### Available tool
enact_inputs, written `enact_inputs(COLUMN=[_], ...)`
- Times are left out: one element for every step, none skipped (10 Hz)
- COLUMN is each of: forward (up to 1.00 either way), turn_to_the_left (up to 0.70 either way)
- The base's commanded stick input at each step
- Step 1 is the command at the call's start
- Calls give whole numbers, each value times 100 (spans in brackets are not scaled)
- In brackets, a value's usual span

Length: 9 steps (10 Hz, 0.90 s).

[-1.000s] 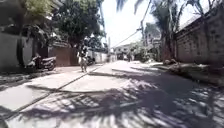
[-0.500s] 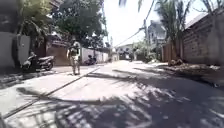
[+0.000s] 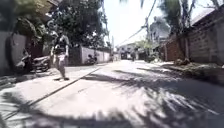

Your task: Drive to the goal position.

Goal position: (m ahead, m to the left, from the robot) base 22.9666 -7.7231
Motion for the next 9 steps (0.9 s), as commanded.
enact_inputs(forward=[100,100,100,100,100,100,100,100,100], turn_to_the_left=[1,1,1,1,-5,-31,-39,-39,-30])
